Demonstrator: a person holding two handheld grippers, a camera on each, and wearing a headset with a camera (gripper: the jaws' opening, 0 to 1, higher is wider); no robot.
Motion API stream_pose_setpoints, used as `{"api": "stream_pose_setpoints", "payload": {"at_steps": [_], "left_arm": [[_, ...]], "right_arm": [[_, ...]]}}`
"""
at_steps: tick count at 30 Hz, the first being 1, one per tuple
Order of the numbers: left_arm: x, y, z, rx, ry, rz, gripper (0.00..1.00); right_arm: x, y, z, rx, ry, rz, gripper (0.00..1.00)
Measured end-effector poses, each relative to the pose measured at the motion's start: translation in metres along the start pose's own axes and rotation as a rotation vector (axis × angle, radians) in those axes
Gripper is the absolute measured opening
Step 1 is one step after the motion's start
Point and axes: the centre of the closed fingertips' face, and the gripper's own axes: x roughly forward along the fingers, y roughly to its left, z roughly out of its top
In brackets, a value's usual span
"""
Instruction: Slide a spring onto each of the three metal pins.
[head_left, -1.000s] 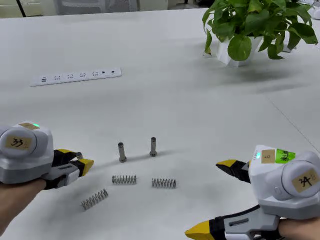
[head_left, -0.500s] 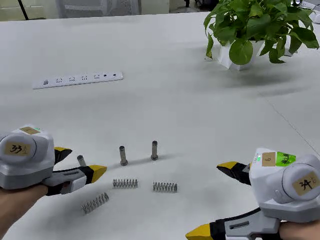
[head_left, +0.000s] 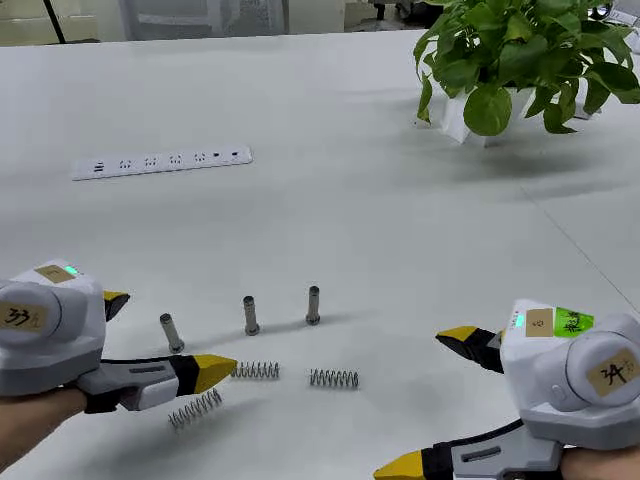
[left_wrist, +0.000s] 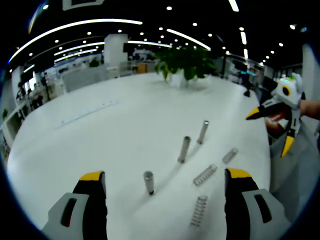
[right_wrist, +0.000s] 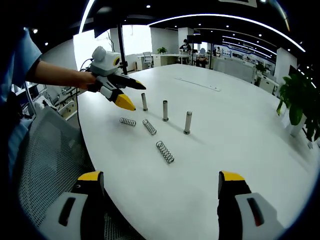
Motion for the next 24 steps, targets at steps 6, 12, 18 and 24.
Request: {"api": "stream_pose_setpoints", "payload": {"at_steps": [6,12,18,24], "left_arm": [[-0.009,0.001,-0.003,-0.003,-0.002,-0.003,1.00],[-0.018,-0.003,-0.011,0.007,0.006,-0.012,1.00],[-0.023,-0.007,-0.024,0.027,0.025,-0.015,1.00],[-0.032,-0.012,-0.032,0.035,0.031,-0.018,1.00]], "right_arm": [[-0.001,-0.003,0.001,-0.005,0.000,-0.005,0.97],[-0.001,-0.007,0.003,-0.014,-0.002,-0.008,0.97],[0.000,-0.007,0.003,-0.023,0.002,-0.004,0.97],[0.001,-0.005,0.002,-0.025,0.003,0.001,0.97]]}}
